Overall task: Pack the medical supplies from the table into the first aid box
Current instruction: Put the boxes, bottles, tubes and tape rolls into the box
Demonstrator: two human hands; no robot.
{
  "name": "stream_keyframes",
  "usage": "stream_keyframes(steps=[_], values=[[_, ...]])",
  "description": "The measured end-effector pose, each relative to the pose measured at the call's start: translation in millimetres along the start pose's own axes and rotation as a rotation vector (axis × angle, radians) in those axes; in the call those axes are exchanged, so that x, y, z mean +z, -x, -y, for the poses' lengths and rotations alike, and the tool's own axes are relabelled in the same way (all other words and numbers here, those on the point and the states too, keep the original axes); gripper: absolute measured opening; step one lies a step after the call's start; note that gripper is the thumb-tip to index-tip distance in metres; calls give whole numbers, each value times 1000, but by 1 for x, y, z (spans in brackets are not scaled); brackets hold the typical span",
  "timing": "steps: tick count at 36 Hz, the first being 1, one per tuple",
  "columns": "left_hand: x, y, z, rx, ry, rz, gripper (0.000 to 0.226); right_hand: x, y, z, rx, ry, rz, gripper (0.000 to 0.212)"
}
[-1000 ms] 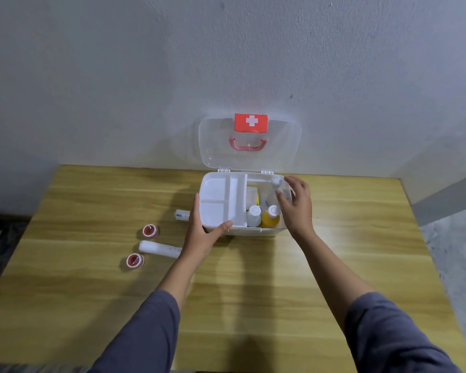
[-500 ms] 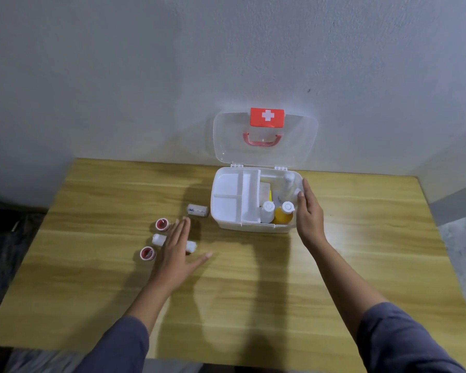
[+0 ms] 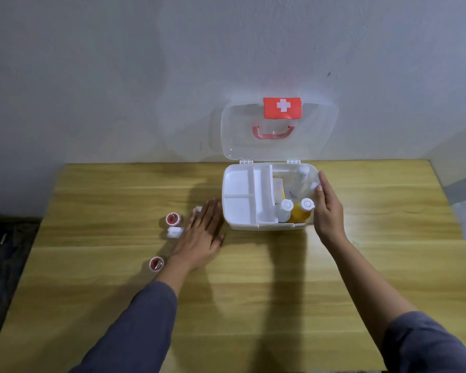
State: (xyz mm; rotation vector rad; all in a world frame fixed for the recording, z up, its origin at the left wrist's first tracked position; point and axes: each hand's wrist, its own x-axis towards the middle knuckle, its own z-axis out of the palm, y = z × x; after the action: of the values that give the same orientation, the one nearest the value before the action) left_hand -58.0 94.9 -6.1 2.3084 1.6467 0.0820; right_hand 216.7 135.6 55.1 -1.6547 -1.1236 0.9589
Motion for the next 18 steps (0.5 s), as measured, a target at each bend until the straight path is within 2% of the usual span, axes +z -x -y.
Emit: stream_keyframes(steps=[8,11,14,18], values=[[-6,-14,21,-7,68,-13,67,1,-1,-5,-18,26,-29,40],[-8,-16,21,-23,96,-34,58,2,-1,-5,-16,20,-39,39],[-8,-21,21,-12,72,-101,46,2,-1,-5,-24,26,-43,39],[-9,-24,21,13,-32,-159,41,2,-2,-8,-22,25,-43,39]])
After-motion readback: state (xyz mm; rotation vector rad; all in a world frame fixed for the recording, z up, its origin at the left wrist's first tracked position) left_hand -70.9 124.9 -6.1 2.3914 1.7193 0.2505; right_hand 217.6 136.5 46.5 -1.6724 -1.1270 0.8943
